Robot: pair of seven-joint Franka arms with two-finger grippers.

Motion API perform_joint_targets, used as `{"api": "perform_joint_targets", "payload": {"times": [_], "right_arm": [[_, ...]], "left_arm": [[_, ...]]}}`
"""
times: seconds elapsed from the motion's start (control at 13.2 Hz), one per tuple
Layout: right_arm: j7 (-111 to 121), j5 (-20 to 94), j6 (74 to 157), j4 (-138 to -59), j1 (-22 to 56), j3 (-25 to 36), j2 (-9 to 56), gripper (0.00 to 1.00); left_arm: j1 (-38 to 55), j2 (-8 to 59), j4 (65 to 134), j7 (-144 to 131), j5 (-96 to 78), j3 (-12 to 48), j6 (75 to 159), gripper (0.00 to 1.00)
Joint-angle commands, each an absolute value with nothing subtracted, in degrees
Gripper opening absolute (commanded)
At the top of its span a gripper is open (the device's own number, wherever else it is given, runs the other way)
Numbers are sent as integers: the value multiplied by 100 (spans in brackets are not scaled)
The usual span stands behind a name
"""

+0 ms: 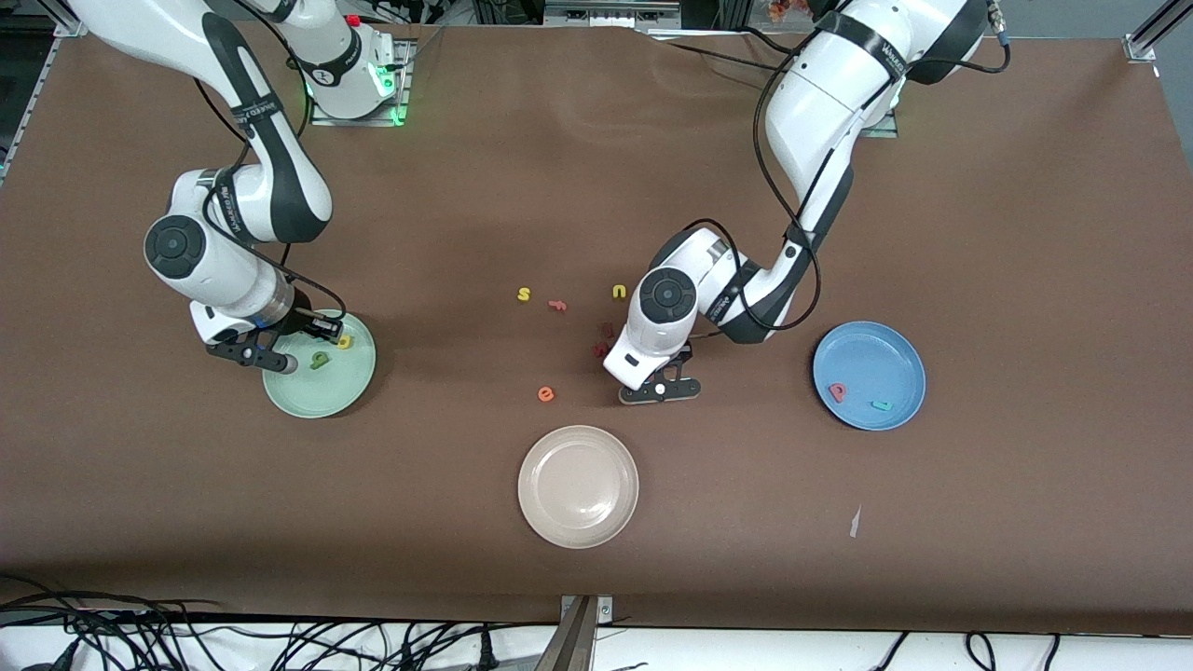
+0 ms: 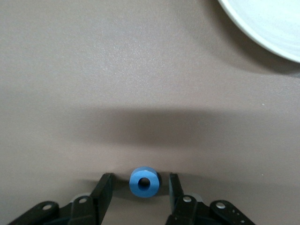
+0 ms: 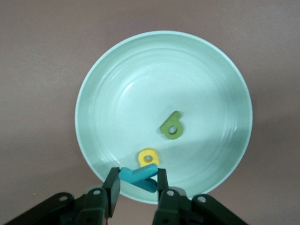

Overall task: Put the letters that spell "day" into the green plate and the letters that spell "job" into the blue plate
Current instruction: 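Release the y and retract the right gripper while the left gripper carries the o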

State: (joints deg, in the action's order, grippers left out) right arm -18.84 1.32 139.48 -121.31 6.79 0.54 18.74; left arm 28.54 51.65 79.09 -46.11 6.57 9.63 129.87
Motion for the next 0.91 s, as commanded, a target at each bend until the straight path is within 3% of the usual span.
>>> {"api": "perform_joint_targets", "payload": {"times": [0.0, 0.38, 0.45, 0.61, 0.83], "right_arm": [[-1714, 149, 14185, -11989, 659, 88, 2100, 37], [-1758, 176, 14458, -11708, 668, 97, 2487, 39], [-1784, 176, 14467, -11698, 668, 97, 2531, 53], [-1819, 193, 14633, -11681, 677, 105, 2549, 95], [-1819, 290, 14643, -11681, 712, 105, 2505, 100]], "left_arm": [[2936, 5177, 7805, -4711, 791, 879, 12911, 48], [2971, 5177, 7805, -4711, 940, 879, 12920, 42], [2971, 5185, 7805, -4711, 949, 879, 12920, 39], [2971, 5186, 7805, -4711, 958, 879, 12920, 32], [2971, 5186, 7805, -4702, 976, 879, 12920, 20]]}}
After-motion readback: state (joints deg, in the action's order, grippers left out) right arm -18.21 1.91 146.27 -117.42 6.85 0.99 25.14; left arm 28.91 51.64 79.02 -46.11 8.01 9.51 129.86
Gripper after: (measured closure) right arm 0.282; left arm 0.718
